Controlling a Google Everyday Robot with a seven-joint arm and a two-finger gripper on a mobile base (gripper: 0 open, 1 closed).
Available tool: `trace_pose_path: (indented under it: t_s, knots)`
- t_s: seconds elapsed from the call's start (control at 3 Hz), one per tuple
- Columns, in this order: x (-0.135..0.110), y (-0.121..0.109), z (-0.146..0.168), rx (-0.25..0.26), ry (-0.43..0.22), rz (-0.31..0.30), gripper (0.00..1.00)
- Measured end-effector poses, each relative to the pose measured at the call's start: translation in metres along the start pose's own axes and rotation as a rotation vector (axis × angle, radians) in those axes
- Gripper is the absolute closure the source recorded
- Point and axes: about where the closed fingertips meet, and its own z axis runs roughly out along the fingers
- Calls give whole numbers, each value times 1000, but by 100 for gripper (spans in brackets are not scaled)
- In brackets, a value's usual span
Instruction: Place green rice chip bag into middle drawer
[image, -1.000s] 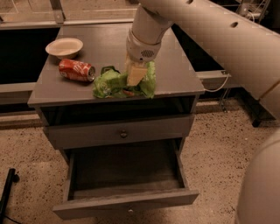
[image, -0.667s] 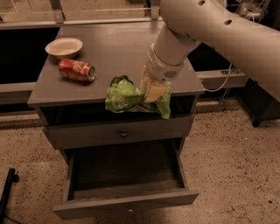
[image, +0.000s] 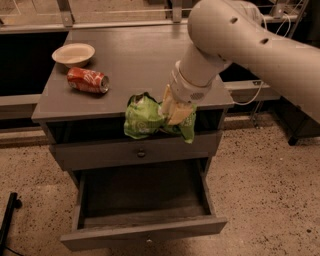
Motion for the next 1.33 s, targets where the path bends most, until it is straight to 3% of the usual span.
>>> trace_pose_path:
  t_s: [1.0, 1.33]
  knots:
    - [8, 12, 12, -3, -7, 16, 100]
    - [9, 15, 22, 16, -24, 23, 100]
